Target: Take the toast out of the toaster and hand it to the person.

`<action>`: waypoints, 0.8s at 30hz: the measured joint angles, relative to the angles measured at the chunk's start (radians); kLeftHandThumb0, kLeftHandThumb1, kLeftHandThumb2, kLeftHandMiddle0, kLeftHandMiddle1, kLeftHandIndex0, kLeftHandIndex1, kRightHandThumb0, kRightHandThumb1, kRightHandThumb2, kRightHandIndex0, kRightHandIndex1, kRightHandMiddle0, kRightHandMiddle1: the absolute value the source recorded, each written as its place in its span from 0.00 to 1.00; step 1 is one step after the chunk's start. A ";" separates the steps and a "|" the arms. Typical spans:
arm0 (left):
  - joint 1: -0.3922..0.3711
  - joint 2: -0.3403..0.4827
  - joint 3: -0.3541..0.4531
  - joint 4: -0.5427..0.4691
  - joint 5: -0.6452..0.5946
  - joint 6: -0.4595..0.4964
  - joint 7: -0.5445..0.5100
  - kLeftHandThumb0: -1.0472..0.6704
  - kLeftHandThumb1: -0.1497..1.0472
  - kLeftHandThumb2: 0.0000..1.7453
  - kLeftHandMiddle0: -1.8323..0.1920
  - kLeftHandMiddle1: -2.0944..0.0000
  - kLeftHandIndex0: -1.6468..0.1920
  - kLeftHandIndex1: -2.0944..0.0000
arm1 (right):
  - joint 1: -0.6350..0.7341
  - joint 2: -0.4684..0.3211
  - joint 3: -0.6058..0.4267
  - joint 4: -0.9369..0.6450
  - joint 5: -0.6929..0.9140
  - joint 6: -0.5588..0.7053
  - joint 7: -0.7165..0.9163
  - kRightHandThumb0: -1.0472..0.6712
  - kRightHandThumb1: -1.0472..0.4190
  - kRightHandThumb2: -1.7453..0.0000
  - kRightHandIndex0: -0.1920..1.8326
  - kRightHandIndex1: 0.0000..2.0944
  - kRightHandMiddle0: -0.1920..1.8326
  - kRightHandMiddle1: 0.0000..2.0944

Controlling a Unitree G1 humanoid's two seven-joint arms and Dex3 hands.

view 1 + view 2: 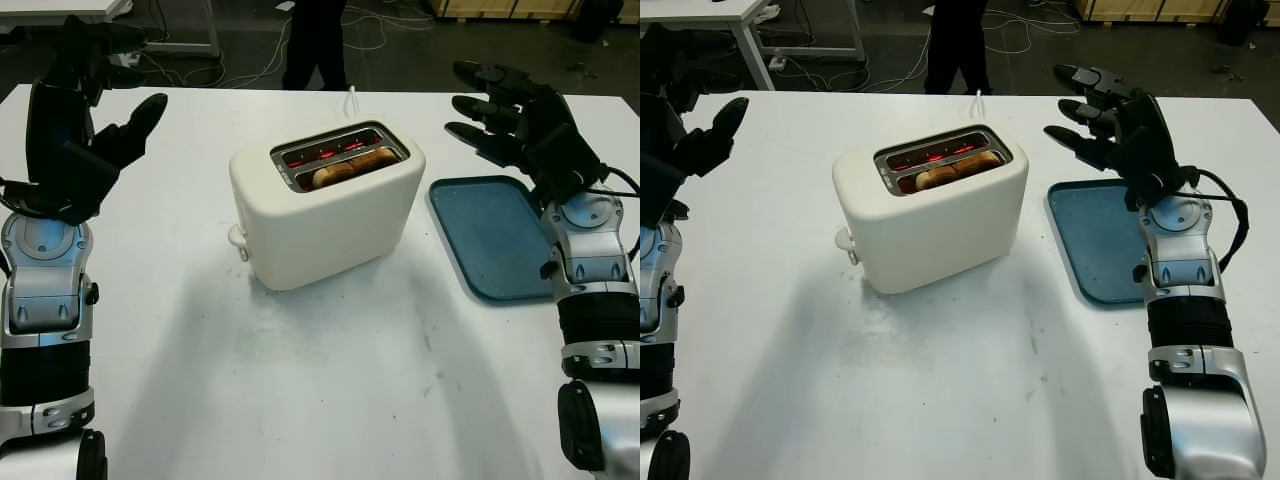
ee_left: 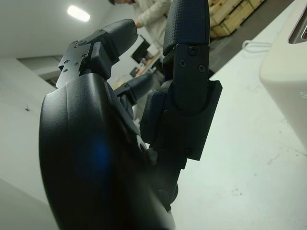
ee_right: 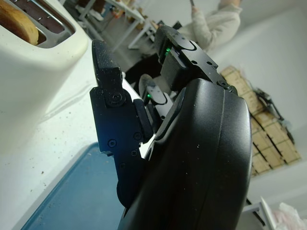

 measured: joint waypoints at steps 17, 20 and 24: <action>0.000 -0.002 0.000 -0.020 0.004 0.009 0.000 0.15 0.89 0.13 0.90 0.39 0.85 0.50 | 0.000 0.000 0.000 -0.008 0.000 0.000 0.005 0.38 0.09 0.97 0.38 0.00 0.37 0.00; 0.000 -0.002 0.000 -0.031 0.004 0.013 -0.001 0.16 0.89 0.13 0.90 0.39 0.86 0.50 | 0.000 0.000 0.001 -0.008 0.000 0.000 0.005 0.38 0.09 0.97 0.38 0.00 0.37 0.00; 0.000 -0.002 0.000 -0.035 0.002 0.017 -0.004 0.16 0.89 0.12 0.90 0.39 0.85 0.50 | 0.000 0.000 0.001 -0.008 0.000 0.000 0.005 0.38 0.09 0.98 0.39 0.00 0.37 0.00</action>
